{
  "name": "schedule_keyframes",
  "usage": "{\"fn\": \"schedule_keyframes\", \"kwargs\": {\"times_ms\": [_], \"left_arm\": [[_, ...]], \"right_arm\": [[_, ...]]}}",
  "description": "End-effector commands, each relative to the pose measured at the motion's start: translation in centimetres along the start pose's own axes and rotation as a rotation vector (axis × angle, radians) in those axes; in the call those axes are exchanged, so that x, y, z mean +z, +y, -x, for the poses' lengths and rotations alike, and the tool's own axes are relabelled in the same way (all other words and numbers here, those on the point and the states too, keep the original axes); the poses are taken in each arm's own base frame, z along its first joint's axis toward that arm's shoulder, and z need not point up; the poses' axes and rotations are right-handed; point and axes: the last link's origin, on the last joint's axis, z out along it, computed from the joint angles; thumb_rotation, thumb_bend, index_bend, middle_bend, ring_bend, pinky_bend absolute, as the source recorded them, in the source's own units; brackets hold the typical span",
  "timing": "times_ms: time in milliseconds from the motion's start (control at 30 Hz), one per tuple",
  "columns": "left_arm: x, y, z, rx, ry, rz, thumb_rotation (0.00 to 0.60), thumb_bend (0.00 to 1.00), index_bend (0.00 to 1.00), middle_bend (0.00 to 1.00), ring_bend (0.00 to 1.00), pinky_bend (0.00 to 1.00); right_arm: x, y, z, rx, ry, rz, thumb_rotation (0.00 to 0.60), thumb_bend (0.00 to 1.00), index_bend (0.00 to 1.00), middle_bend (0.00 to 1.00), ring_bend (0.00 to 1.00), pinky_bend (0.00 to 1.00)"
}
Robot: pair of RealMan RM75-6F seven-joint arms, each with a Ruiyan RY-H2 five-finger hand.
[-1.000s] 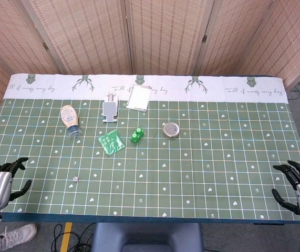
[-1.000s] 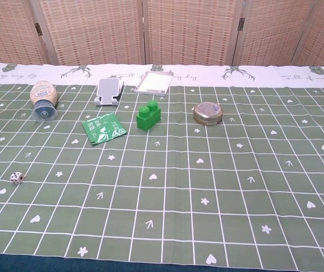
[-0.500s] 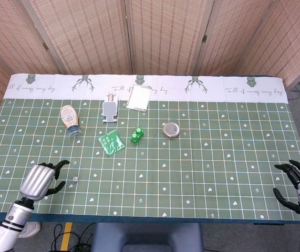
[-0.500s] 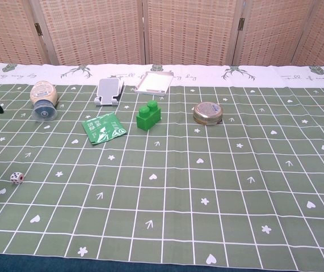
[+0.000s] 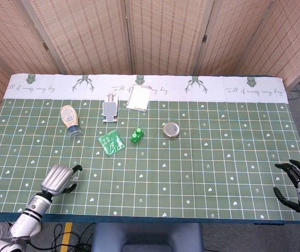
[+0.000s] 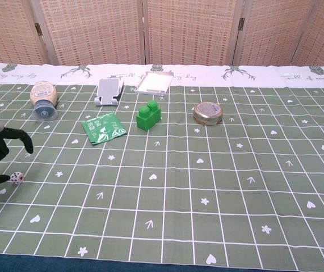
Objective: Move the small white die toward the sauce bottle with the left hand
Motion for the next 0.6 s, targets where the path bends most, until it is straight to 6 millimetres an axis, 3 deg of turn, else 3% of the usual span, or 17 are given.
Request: {"fn": "schedule_keyframes", "kwargs": {"times_ms": [33, 600], "left_arm": [[0.5, 0.1, 0.6, 0.013, -0.022, -0.009, 0.600, 0.31, 0.37, 0.86, 0.79, 0.82], [1.6, -0.3, 2.0, -0.002, -0.047, -0.070, 0.600, 0.31, 0.47, 0.88, 0.81, 0.83]], "right_arm": [[0.0, 0.0, 0.0, -0.001, 0.000, 0.000, 0.600, 0.25, 0.27, 0.30, 0.18, 0.21], [0.1, 0.2, 0.1, 0.001, -0.001, 0.007, 0.600, 0.25, 0.27, 0.30, 0.18, 0.21]]}}
